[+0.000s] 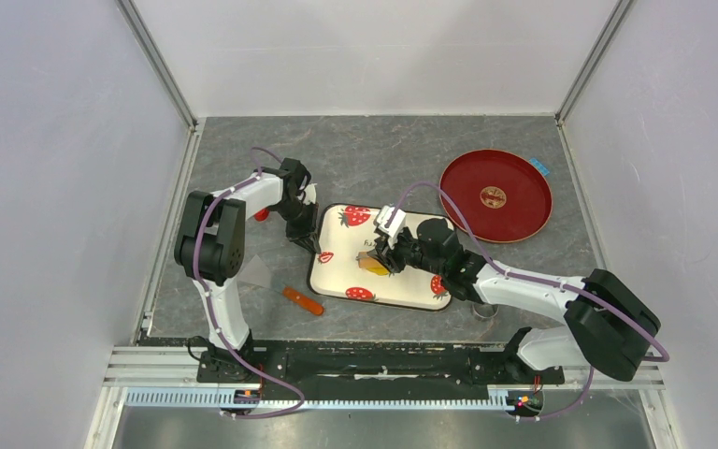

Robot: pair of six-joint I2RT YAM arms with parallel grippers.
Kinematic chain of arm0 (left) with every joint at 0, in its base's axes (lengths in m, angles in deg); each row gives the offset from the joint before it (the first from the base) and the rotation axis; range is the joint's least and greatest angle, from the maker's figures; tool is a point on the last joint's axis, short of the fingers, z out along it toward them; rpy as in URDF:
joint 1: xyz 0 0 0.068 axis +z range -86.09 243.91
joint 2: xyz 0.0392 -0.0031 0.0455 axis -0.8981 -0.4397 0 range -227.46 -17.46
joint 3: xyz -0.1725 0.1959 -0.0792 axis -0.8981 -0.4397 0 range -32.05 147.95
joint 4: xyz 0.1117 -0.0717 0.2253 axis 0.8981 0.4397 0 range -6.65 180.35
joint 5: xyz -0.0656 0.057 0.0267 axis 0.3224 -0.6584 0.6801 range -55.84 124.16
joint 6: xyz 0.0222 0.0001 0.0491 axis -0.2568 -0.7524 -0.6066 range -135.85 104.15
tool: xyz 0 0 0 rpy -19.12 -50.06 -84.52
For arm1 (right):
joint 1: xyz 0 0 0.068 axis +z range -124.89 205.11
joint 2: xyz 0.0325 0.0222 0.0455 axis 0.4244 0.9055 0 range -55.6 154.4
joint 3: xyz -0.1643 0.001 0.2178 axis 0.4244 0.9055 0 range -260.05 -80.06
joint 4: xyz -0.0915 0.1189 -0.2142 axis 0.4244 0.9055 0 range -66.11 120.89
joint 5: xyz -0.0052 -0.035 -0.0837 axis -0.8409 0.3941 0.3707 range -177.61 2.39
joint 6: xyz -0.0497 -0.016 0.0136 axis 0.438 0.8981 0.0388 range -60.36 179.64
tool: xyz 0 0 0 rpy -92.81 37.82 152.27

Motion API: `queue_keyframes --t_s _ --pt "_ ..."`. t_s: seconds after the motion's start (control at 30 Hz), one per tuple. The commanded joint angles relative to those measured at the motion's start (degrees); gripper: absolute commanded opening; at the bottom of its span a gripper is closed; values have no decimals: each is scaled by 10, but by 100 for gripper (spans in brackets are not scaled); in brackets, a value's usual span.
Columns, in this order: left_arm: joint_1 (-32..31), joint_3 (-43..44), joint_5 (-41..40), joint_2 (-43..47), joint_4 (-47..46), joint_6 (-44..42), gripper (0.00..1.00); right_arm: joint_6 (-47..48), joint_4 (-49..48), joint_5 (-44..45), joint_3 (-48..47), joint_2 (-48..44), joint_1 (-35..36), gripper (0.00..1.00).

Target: Roll out the dumpling wrappers from the dough

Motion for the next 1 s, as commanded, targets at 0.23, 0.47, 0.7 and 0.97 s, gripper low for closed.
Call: queue_keyframes --t_s 0.23,0.47,0.7,0.97 --pt "9 -8 -107 4 -50 10 2 -135 364 -173 72 80 26 0" --pt "9 -8 -106 3 -50 10 2 -136 371 -172 70 78 26 0" --pt "9 -8 -107 3 -50 10 2 -133 376 -180 69 77 26 0" --pt "9 -8 -109 3 -50 10 2 -137 388 -186 69 72 26 0"
